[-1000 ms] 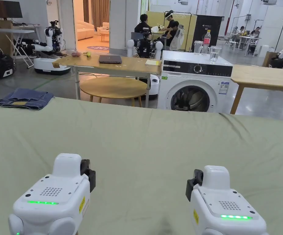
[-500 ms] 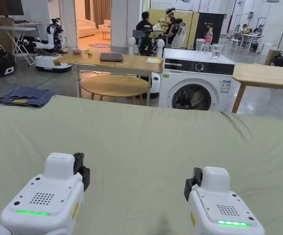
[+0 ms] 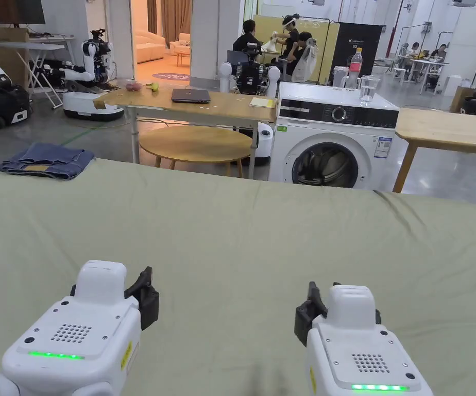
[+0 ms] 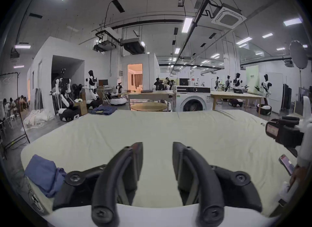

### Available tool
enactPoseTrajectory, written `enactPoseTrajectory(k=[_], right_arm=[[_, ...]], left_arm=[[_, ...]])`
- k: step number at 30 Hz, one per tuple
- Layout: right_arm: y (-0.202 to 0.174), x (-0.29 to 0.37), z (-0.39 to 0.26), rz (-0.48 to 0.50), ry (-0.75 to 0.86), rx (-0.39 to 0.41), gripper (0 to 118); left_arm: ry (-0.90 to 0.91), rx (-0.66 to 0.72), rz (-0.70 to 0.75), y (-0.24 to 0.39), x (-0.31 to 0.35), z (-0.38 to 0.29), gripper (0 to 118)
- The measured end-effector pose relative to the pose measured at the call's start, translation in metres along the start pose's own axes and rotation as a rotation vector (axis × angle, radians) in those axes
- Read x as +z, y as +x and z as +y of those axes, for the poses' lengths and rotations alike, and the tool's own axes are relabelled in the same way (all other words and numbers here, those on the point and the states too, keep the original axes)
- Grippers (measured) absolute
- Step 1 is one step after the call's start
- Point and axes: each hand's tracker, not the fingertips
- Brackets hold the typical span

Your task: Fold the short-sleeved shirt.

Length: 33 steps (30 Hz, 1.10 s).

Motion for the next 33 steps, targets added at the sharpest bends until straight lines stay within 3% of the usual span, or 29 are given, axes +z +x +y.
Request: enactPoseTrajectory(k=[3, 8, 13, 19, 22, 24, 28, 33], right_arm=[[-0.004, -0.001, 0.001, -0.015, 0.005, 0.016, 70], [-0.002, -0.007, 0.001, -0.039, -0.017, 0.032, 99], [0.005, -0.009, 0.003, -0.034, -0.013, -0.023, 99], [0.011, -0.012, 0.005, 0.022, -0.026, -0.078, 99], [0.016, -0.013, 0.003, 0.040, -0.025, -0.128, 99], [0.015, -0.016, 0.005, -0.029, -0.042, -0.118, 99], [0.013, -0.020, 0.005, -0.073, -0.037, -0.071, 99], [0.018, -0.019, 0.008, -0.015, -0.035, -0.142, 99]], left_arm=[[-0.008, 0.031, 0.012, -0.003, 0.000, 0.000, 53], [0.001, 0.041, 0.021, -0.008, 0.002, 0.003, 67], [0.017, 0.043, -0.024, -0.008, 0.004, -0.001, 68], [0.055, 0.029, 0.066, 0.005, 0.003, -0.002, 68], [0.079, 0.146, 0.011, -0.004, 0.004, 0.002, 83], [0.105, 0.184, -0.002, -0.008, 0.005, 0.003, 85], [0.112, 0.125, 0.037, -0.010, 0.005, 0.006, 87], [0.123, 0.030, 0.022, -0.005, 0.007, 0.002, 88]])
